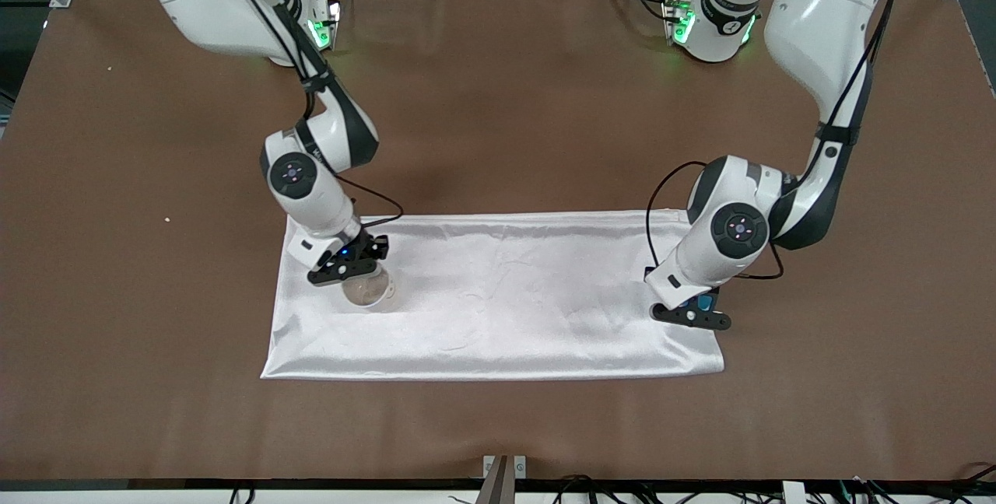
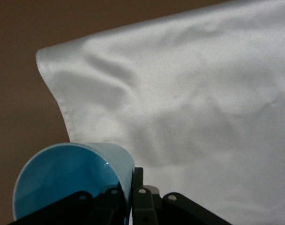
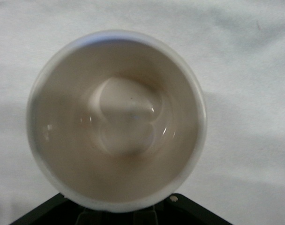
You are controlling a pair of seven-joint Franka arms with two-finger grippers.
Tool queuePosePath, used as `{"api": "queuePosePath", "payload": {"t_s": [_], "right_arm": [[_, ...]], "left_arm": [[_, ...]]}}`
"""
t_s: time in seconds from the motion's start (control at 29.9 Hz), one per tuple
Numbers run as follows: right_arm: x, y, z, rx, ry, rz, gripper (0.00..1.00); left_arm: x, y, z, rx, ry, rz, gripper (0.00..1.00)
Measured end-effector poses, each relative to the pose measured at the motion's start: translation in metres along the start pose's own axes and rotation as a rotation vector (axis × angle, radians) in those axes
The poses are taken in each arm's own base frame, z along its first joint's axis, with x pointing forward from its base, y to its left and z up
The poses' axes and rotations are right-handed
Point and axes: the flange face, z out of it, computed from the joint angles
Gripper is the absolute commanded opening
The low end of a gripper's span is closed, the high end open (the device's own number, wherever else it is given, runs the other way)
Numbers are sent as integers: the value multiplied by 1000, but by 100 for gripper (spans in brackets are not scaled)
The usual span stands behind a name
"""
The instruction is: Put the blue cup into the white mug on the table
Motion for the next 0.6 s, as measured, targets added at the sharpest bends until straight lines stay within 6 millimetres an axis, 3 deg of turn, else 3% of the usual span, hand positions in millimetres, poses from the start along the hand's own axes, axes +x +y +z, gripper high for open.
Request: {"api": "queuePosePath", "payload": {"t_s": [0.37, 0.6], "right_arm": [[-37, -112, -26, 84, -9, 115, 0], [-76, -176, -31, 96, -40, 170, 0]], "left_arm": [[-17, -11, -98, 29, 7, -59, 0], [-48, -12, -159, 42, 34, -83, 0]]}}
